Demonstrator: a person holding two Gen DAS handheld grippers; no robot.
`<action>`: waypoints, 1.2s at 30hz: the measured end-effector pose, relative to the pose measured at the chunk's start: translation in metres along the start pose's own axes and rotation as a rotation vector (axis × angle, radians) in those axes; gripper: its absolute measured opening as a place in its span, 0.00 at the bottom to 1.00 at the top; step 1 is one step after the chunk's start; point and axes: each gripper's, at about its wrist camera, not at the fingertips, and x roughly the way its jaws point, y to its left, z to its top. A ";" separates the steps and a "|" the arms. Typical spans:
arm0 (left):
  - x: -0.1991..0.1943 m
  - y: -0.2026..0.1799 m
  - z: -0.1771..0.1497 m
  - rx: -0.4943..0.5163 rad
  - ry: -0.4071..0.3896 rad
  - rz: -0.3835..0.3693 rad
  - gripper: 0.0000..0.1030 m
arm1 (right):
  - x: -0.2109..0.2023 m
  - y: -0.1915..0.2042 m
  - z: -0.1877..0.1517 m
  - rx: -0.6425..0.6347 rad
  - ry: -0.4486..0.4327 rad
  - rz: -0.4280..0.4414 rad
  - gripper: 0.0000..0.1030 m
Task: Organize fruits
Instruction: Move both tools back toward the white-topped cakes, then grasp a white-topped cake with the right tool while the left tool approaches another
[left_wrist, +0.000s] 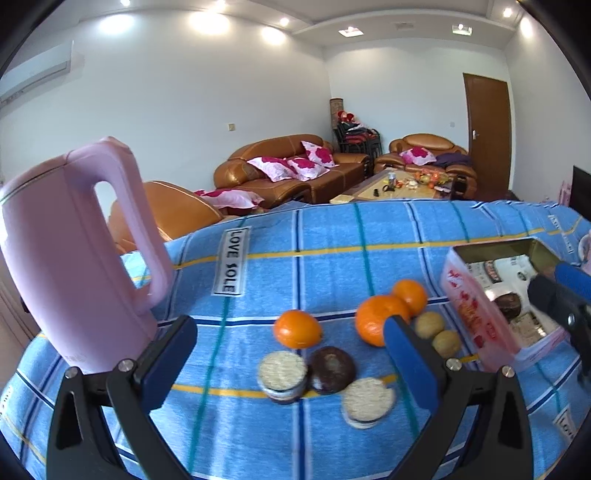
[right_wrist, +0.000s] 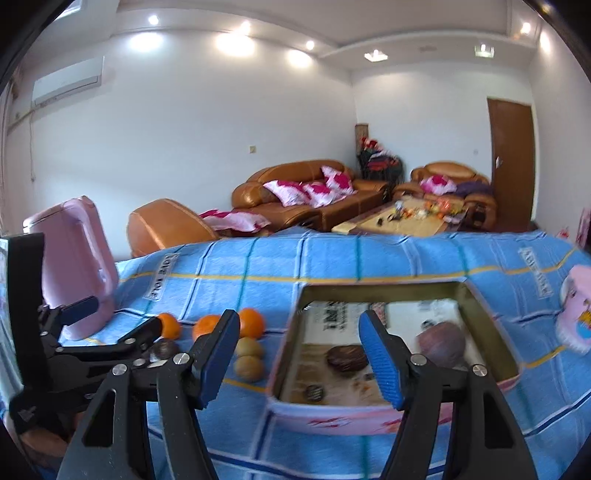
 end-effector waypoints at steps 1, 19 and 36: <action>0.002 0.004 0.000 -0.001 0.001 0.015 1.00 | 0.001 0.004 -0.002 0.000 0.010 0.010 0.67; 0.022 0.045 0.003 -0.069 0.037 0.146 1.00 | 0.053 0.041 -0.027 0.067 0.281 0.290 0.67; 0.023 0.052 0.002 -0.082 0.051 0.151 1.00 | 0.060 0.024 -0.028 0.121 0.322 0.164 0.66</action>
